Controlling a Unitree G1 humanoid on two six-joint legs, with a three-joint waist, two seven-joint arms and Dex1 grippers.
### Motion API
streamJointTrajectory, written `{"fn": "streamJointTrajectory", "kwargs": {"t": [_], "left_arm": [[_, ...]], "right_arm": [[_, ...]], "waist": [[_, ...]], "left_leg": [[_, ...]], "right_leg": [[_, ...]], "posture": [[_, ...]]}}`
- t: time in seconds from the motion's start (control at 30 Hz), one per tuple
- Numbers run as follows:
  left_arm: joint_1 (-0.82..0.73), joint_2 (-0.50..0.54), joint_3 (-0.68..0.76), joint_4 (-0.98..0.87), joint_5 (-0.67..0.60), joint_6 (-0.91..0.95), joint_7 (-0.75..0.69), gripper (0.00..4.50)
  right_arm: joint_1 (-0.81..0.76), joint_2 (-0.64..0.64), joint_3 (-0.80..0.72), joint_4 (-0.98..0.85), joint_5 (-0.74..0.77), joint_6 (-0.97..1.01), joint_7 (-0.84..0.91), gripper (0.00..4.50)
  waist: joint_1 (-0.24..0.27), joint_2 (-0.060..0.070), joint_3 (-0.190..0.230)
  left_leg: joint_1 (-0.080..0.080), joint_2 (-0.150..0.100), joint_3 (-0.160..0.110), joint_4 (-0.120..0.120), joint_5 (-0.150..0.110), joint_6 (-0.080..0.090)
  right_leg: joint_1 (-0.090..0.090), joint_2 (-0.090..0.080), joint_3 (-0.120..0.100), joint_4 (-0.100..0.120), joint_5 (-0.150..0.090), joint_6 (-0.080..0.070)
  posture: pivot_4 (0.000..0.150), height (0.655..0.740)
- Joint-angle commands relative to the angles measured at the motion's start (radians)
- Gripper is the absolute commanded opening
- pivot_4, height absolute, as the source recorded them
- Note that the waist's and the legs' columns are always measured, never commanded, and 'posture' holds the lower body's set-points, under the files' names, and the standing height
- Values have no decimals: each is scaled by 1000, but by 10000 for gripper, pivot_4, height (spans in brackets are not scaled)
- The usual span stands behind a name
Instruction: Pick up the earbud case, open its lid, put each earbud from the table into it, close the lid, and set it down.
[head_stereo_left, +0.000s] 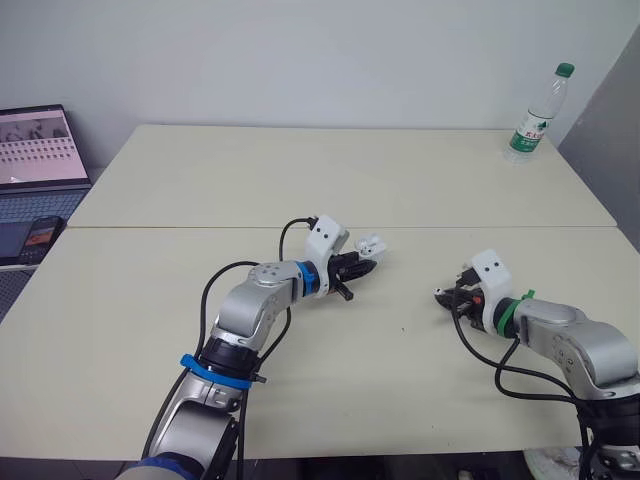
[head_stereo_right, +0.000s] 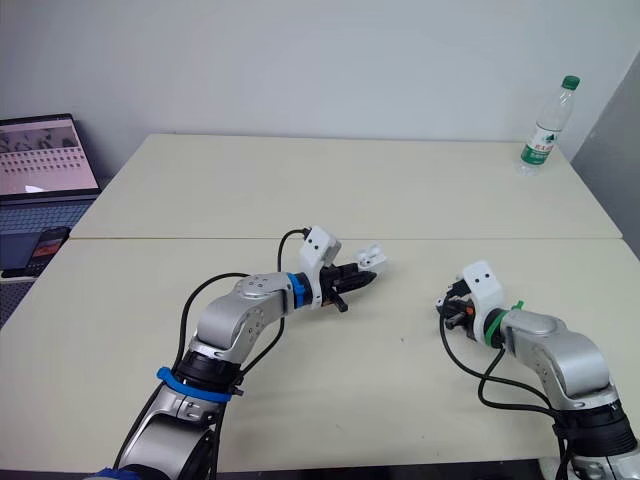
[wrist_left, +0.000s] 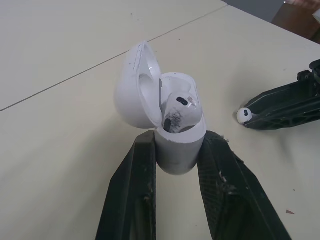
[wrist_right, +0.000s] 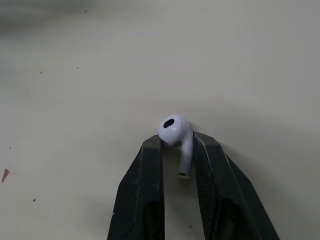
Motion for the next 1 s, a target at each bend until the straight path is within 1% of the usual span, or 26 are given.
{"fn": "streamJointTrajectory", "kwargs": {"t": [0.03, 0.2, 0.3, 0.47, 0.53, 0.6, 0.7, 0.83, 1.0], "left_arm": [[6, 0, 5, -39, 5, -23, 1, 7783], [27, 4, 2, -64, 7, -29, -5, 7783], [41, 18, -15, -86, 15, -44, -25, 7783], [60, 34, -24, -114, 16, -51, -42, 7783], [68, 41, -24, -124, 18, -53, -42, 7783], [73, 43, -20, -127, 19, -52, -36, 7783], [85, 48, -6, -132, 21, -40, -13, 7783], [92, 54, -6, -129, 30, -37, 8, 7783], [90, 50, -6, -124, 33, -36, 18, 7783]], "right_arm": [[28, -72, -25, -33, -25, -73, 77, 4448], [103, -260, -51, 16, -75, -285, 296, 4448], [144, -395, -42, 123, -137, -458, 455, 4448], [161, -504, -20, 315, -168, -768, 753, 4448], [172, -556, 12, 413, -214, -933, 882, 4448], [162, -575, 33, 492, -247, -1053, 955, 4448], [107, -567, 65, 609, -300, -1205, 1018, 4448], [37, -532, 96, 693, -332, -1299, 1056, 4448], [-3, -508, 115, 748, -384, -1361, 1039, 4448]], "waist": [[1, 0, 0], [1, -1, 1], [1, -1, 1], [-1, -1, 1], [0, -1, 1], [0, -1, 1], [-1, -1, 1], [-2, -1, 1], [-1, -1, 1]], "left_leg": [[0, 0, 0, 0, 0, 0], [0, -1, 0, 0, 0, 0], [0, -1, 0, 0, 0, 0], [2, 0, 1, 0, 0, 0], [2, 0, 1, 0, 0, 0], [3, 0, 1, 0, 0, 0], [4, 0, 2, 1, 0, 0], [5, 0, 2, 1, 0, 0], [5, 0, 3, 1, 0, 0]], "right_leg": [[0, 0, 0, 0, 0, 0], [0, -1, 0, -1, 0, 0], [0, -1, 0, -1, -2, 4], [1, 0, 0, 0, -2, 4], [1, 0, 0, 0, -2, 4], [2, 0, 0, 0, -2, 4], [2, 0, 1, 0, -1, 2], [3, 0, 1, 1, 0, 0], [3, 0, 1, 2, 0, 0]], "posture": [[1500, 7362], [1500, 7362], [1500, 7362], [1500, 7362], [1500, 7362], [1500, 7362], [1500, 7362], [1500, 7362], [1500, 7362]]}}
